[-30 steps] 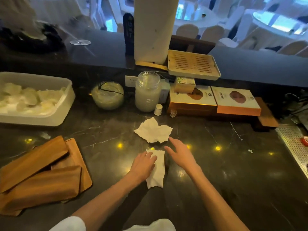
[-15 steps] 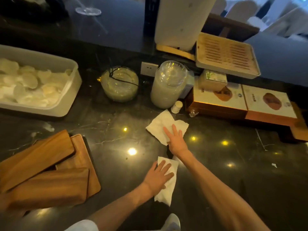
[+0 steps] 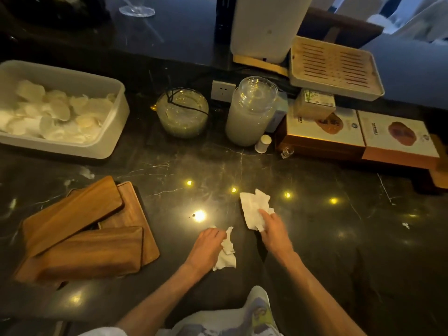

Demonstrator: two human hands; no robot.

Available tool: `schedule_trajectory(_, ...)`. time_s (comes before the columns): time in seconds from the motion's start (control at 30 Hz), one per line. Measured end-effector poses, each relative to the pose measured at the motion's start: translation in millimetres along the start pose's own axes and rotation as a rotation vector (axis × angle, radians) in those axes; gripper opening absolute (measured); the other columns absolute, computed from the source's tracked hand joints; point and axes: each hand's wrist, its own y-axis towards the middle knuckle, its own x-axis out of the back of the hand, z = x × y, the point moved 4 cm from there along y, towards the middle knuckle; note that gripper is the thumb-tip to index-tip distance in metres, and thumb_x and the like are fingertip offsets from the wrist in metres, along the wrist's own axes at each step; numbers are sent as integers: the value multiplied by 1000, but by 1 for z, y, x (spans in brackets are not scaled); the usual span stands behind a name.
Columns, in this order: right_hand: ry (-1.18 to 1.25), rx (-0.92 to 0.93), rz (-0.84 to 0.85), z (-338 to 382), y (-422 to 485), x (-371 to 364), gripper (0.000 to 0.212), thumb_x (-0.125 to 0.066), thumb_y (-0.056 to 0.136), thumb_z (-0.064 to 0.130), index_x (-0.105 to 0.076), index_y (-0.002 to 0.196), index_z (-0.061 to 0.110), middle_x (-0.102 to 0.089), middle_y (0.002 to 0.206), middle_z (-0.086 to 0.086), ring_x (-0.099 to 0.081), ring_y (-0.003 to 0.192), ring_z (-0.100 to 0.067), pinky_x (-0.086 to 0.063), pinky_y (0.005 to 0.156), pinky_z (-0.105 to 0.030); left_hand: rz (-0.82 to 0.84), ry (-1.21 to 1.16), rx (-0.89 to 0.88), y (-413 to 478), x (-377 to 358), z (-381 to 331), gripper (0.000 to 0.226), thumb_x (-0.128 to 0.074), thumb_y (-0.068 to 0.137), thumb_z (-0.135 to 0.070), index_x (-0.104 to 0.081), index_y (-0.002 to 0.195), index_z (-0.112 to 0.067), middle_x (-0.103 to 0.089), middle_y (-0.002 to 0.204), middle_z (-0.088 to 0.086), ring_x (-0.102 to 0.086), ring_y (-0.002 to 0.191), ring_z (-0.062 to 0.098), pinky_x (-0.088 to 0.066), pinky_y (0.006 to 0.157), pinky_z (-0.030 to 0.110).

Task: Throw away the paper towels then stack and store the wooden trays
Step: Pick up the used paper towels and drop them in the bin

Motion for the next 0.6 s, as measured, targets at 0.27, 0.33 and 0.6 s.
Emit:
schedule_trajectory(0.27, 183, 47, -153, -43, -110, 0, 30, -64, 88, 5, -60, 116, 13, -38, 140, 0, -50, 117, -12, -47, 93, -18, 6, -232, -50, -32, 0, -29, 36, -62, 91, -14, -52, 126, -16, -55, 120, 3, -56, 106, 16, -50, 88, 34)
schedule_trajectory(0.33, 246, 77, -213, -49, -127, 4, 25, -66, 87, 8, -57, 108, 16, -42, 132, 10, -47, 111, 0, -40, 83, -3, 21, -214, -99, -39, -6, -37, 44, -65, 88, -9, -54, 129, -17, -56, 124, 3, -55, 112, 15, -48, 94, 30)
schedule_trajectory(0.6, 306, -26, -190, -79, -181, -5, 29, -59, 88, 5, -52, 102, 29, -65, 103, -3, -62, 86, -19, -56, 64, -35, -22, -132, -180, -64, -26, -71, 20, -66, 84, -6, -68, 103, -11, -57, 113, 7, -57, 101, 20, -47, 88, 27)
